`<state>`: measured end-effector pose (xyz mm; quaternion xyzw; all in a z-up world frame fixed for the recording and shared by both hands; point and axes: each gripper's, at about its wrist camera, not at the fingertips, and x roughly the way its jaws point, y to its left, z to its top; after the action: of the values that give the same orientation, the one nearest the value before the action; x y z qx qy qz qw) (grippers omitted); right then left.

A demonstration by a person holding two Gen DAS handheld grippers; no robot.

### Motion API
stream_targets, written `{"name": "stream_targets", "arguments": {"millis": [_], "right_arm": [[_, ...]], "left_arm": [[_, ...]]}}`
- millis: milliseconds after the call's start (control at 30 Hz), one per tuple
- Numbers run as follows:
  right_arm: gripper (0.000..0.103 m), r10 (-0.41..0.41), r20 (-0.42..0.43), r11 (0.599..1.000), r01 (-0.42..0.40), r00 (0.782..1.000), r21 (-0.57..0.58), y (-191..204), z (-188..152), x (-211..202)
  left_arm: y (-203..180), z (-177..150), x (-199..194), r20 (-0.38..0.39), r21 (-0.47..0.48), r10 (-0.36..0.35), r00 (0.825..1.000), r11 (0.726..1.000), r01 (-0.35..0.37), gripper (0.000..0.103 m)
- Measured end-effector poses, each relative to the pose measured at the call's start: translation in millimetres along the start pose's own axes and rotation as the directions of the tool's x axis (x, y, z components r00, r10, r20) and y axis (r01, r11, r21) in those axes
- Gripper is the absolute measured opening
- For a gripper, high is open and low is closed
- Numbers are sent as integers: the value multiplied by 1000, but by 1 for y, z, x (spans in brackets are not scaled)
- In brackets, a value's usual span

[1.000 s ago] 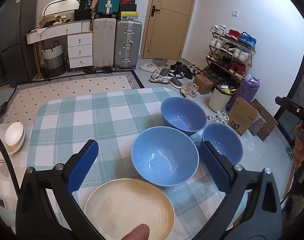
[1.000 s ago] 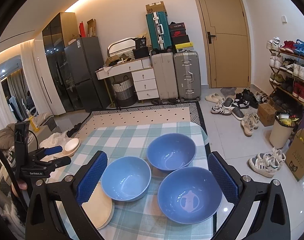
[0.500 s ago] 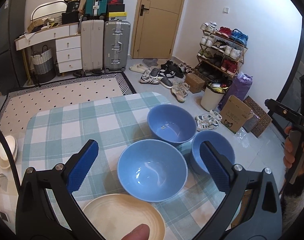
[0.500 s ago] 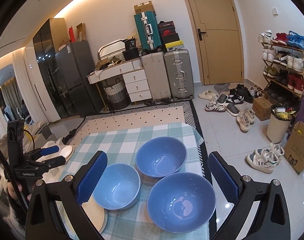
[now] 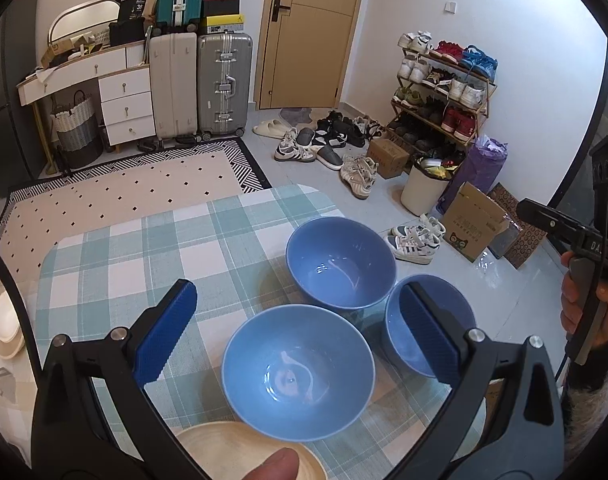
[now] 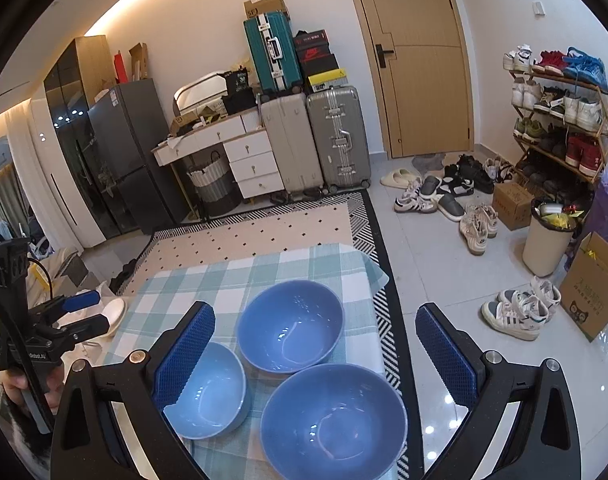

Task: Organize plates and bowls
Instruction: 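Withdraw both open tools and move them toward the light-blue bowls, then close the left tool on a blue bowl rim while the right tool grips another blue bowl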

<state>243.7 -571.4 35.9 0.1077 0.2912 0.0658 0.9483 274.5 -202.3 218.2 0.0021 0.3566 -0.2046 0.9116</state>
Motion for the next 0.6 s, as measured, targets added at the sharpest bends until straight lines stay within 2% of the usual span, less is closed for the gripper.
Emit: {"name": "stream_targets", "arguments": {"millis": [267, 600], "right_arm": [[102, -8, -61, 1000, 9, 998, 5, -17, 3, 42], [102, -5, -128, 1000, 7, 992, 9, -31, -1, 90]], "left_arm": [[3, 15, 64, -48, 5, 28, 998, 1000, -28, 101], [2, 17, 134, -113, 20, 67, 991, 998, -65, 101]]}}
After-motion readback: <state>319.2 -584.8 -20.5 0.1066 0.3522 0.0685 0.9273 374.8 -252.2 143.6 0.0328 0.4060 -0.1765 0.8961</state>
